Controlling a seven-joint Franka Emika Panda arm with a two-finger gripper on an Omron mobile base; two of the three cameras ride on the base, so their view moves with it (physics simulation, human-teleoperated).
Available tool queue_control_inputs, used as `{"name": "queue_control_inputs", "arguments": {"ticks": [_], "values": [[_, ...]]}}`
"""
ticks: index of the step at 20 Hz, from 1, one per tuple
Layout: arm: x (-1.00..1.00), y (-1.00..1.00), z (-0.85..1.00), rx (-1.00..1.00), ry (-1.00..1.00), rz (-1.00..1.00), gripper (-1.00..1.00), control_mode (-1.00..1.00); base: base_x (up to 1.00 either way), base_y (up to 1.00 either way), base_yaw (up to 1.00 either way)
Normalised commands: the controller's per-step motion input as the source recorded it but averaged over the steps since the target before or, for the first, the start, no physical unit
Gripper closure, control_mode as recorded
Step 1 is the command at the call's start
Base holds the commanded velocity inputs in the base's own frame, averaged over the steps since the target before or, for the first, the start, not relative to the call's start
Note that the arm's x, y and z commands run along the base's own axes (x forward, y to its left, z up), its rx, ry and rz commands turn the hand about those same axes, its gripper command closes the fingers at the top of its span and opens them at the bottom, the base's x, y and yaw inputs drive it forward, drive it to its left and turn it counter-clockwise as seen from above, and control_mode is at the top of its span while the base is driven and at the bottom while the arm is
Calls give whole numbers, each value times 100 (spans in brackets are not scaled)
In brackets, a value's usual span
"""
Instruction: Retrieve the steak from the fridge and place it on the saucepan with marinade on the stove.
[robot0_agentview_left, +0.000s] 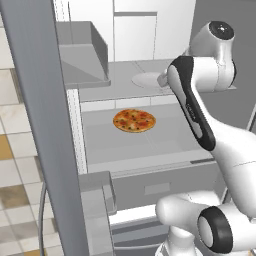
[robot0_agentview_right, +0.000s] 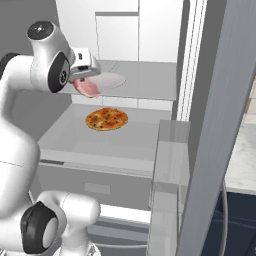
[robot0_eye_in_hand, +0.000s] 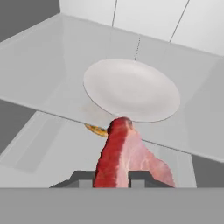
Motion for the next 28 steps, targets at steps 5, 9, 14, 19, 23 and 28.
{"name": "queue_control_inputs", "arguments": {"ticks": [5,9,14,19,23,28], "values": [[-96,0,3,0,2,0,100,-100,0,0,0],[-96,0,0,0,2,-10,100,-100,0,0,0],[-74,-17,0,0,5,-11,100,-100,0,0,0],[-47,-20,0,0,10,-12,100,-100,0,0,0],[-37,-4,0,0,14,-12,100,-100,0,0,0],[-27,-2,0,1,15,-9,100,-100,0,0,0]]}}
